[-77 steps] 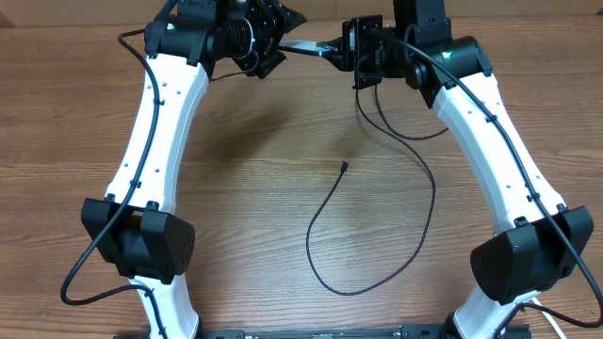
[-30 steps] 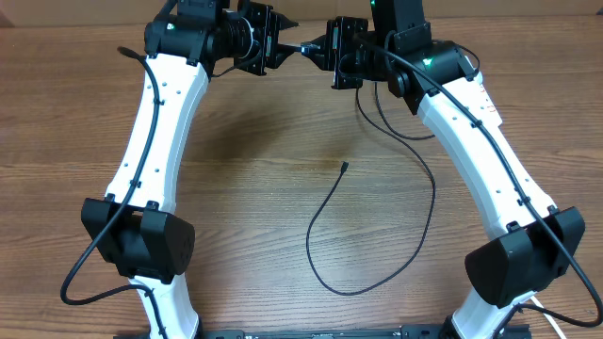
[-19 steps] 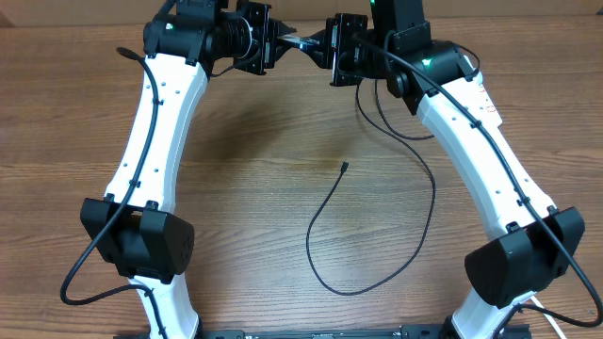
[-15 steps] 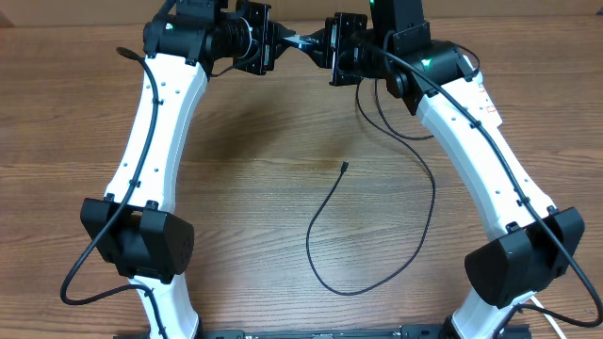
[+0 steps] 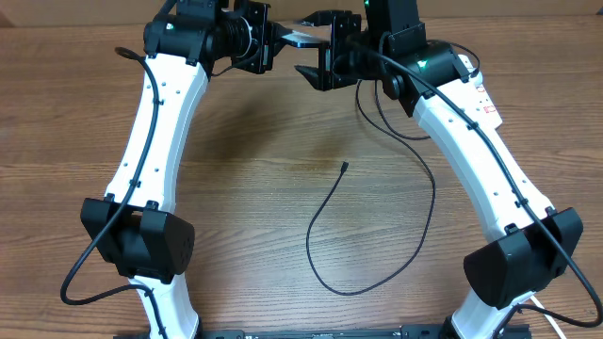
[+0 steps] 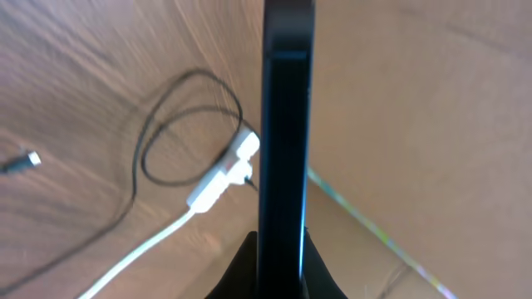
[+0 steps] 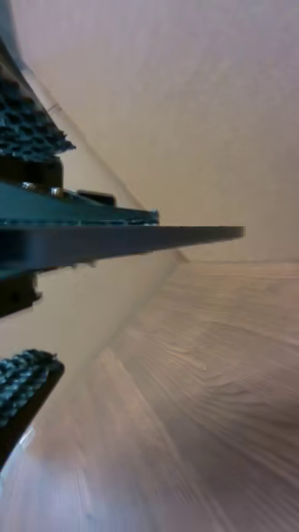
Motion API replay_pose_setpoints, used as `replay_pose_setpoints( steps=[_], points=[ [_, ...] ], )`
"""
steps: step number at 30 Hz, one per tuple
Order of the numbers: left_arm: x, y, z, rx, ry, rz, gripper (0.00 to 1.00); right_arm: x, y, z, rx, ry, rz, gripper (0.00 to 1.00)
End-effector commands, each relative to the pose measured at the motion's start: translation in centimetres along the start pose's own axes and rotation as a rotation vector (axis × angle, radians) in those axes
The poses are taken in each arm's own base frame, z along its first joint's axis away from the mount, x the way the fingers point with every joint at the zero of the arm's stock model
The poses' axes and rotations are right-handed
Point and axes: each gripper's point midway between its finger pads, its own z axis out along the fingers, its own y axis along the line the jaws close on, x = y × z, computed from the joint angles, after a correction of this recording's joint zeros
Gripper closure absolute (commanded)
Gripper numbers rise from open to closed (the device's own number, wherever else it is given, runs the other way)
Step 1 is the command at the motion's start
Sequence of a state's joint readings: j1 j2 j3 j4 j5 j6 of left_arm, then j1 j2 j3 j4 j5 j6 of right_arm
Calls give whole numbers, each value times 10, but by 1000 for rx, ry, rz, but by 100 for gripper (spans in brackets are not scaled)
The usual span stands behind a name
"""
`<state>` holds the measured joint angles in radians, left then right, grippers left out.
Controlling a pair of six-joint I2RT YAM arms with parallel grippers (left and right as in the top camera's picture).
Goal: Plug charger to phone and switch on socket
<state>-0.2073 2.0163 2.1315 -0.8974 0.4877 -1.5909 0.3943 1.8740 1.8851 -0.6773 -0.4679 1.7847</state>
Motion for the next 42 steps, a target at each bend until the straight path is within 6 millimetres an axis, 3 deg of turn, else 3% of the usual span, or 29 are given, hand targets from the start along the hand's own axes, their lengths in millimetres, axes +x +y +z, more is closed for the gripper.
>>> replay_pose_setpoints(
  steps=[1,8,12,15,19,27,34,37,39,42],
  points=[
    [-41,1,-6,-8,-155,78,96,-2,13,-14,-34,-72,-178,18],
    [-108,34,-36,-156,-356,161,96,-40,-13,-24,113,-205,-481,10],
    [-130,44,-50,-237,-383,350,96,-67,-34,-34,259,-292,-681,6],
    [-131,48,-51,-286,-343,564,96,-87,-55,-38,393,-360,-790,4],
    [-123,55,-47,-348,-287,771,96,-103,-96,-32,534,-380,-796,3],
    [-112,64,-35,-394,-232,921,96,-110,-187,2,689,-285,-800,1],
    [-110,63,-34,-393,-230,926,96,-107,-246,20,737,-203,-762,32],
    [-110,63,-34,-393,-230,926,96,-113,-265,19,759,-215,-710,33],
    [-110,63,-34,-393,-230,926,96,-117,-270,20,758,-220,-712,35],
    [-109,63,-33,-392,-229,926,96,-122,-274,22,753,-229,-730,46]
  ],
)
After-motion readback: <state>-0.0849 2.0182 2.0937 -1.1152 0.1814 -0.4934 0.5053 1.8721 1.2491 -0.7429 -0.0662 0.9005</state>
